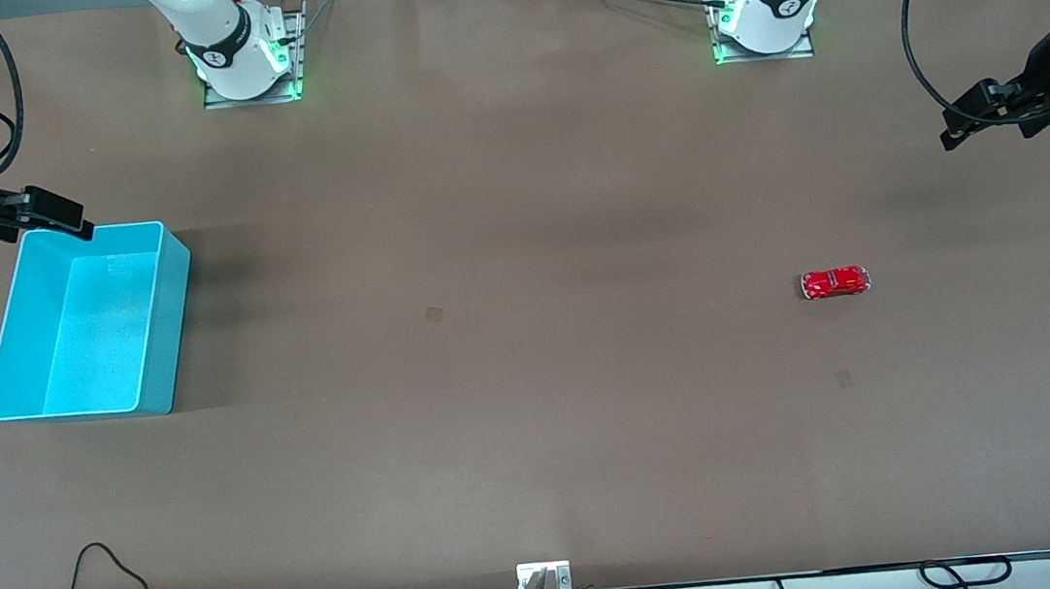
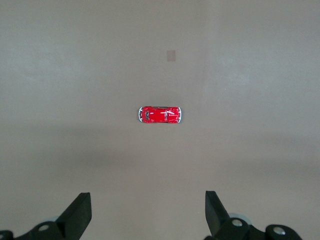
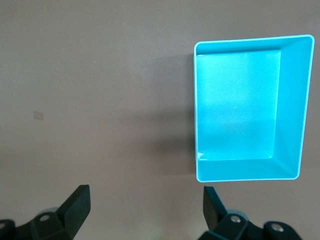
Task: Wind red beetle toy and store in blue box
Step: 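Move the left gripper toward the red car while the right gripper nears the box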
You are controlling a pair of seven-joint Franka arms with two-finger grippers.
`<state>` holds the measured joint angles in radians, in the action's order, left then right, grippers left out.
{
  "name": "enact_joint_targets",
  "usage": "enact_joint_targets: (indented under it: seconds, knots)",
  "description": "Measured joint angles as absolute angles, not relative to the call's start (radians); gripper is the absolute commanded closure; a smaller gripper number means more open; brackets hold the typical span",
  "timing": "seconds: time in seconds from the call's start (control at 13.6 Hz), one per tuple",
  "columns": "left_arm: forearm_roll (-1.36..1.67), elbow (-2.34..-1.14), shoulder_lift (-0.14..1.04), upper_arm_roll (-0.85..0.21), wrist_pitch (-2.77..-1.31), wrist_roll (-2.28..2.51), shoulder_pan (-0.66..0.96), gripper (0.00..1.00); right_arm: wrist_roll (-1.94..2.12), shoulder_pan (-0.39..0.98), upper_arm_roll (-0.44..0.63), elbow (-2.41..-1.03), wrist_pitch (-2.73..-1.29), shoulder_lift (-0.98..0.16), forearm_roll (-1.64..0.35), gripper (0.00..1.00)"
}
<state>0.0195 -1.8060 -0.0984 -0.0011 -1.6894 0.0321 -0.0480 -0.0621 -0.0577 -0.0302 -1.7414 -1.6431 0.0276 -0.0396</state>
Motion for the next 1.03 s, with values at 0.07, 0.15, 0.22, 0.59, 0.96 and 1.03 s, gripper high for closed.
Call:
enact_joint_targets:
  seconds: [0.07, 0.15, 0.22, 0.59, 0.96, 1.03]
  knots:
    - [0.02, -1.808, -0.099, -0.001, -1.689, 0.032, -0.048, 0.0, -0.062, -0.058, -0.03, -1.741, -1.643, 0.028, -0.04, 0.0]
    - [0.02, -1.812, -0.101, -0.001, -1.689, 0.032, -0.048, 0.0, -0.062, -0.058, -0.03, -1.741, -1.643, 0.028, -0.04, 0.0]
    - [0.02, -1.816, -0.103, -0.001, -1.689, 0.032, -0.048, 0.0, -0.062, -0.059, -0.03, -1.741, -1.643, 0.028, -0.04, 0.0]
    - [0.02, -1.862, -0.049, -0.013, -1.662, 0.03, -0.038, 0.0, -0.062, -0.059, -0.03, -1.742, -1.642, 0.025, -0.04, 0.0]
    - [0.02, -1.869, 0.164, -0.029, -1.758, -0.116, -0.034, 0.0, -0.062, -0.059, -0.032, -1.755, -1.629, -0.046, -0.04, 0.0]
    - [0.02, -1.869, 0.198, -0.029, -1.794, -0.176, -0.035, 0.0, -0.062, -0.058, -0.032, -1.754, -1.617, -0.071, -0.04, 0.0]
